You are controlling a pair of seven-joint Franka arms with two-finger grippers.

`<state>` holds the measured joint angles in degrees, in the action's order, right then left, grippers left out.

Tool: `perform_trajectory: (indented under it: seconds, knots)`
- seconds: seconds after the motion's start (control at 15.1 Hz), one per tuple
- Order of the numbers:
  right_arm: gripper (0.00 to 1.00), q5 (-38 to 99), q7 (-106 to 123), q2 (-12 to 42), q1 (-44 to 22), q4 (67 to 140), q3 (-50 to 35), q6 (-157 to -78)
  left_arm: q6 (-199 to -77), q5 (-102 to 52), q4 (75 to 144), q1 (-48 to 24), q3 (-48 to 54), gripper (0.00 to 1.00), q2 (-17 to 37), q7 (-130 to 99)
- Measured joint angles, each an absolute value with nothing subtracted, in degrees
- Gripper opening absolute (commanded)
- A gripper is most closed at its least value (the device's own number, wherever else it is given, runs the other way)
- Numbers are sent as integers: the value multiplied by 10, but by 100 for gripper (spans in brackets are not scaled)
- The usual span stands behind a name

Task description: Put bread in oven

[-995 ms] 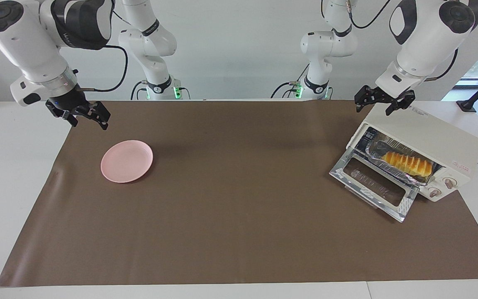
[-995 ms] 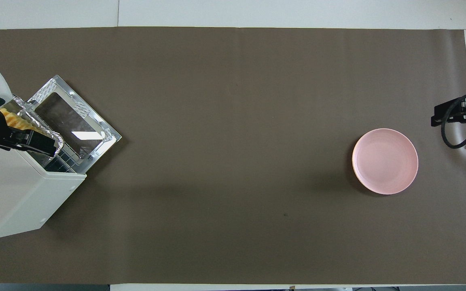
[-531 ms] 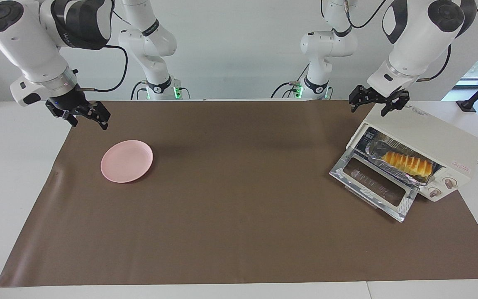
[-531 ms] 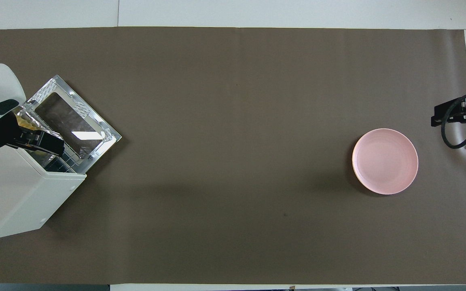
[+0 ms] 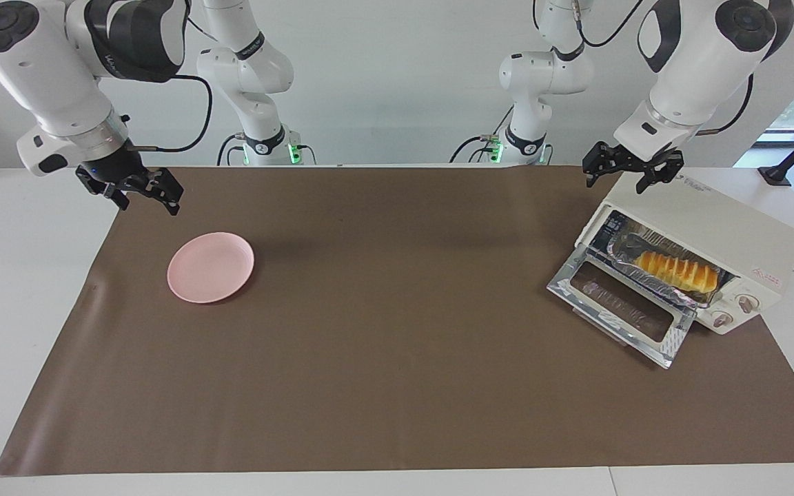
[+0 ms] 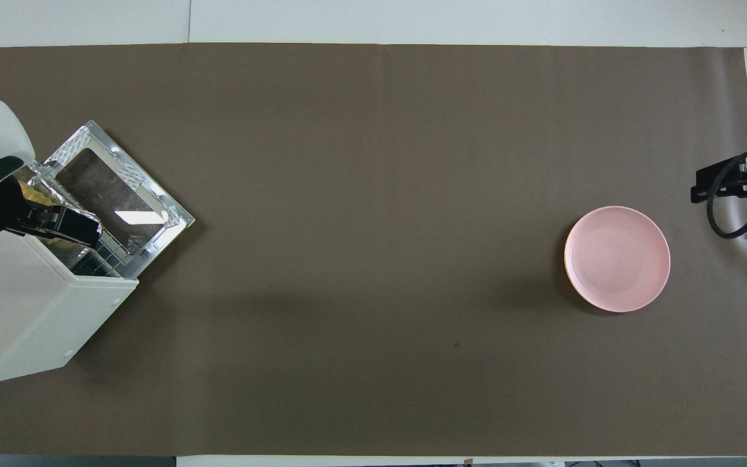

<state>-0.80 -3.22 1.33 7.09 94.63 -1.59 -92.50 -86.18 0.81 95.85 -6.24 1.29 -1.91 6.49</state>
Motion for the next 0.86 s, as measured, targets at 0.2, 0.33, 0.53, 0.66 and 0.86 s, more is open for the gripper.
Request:
perform_trajectory:
  seconds: [0.2, 0.33, 0.53, 0.66, 0.86]
  knots:
    - [100, -8, -32, 13, 71, 946, -16, -925, -889, 8, 958, -62, 12, 100, -19, 54]
    - [100, -8, -32, 13, 71, 946, -16, -925, -895, 8, 958, -62, 12, 100, -19, 52]
    - [100, -8, -32, 13, 71, 946, -16, -925, -904, 8, 958, -62, 12, 100, -18, 51]
    - [100, -8, -32, 13, 71, 946, -16, -925, -904, 8, 958, -62, 12, 100, -18, 50]
    - [100, -8, -32, 13, 71, 946, -16, -925, -905, 8, 958, -62, 12, 100, -18, 50]
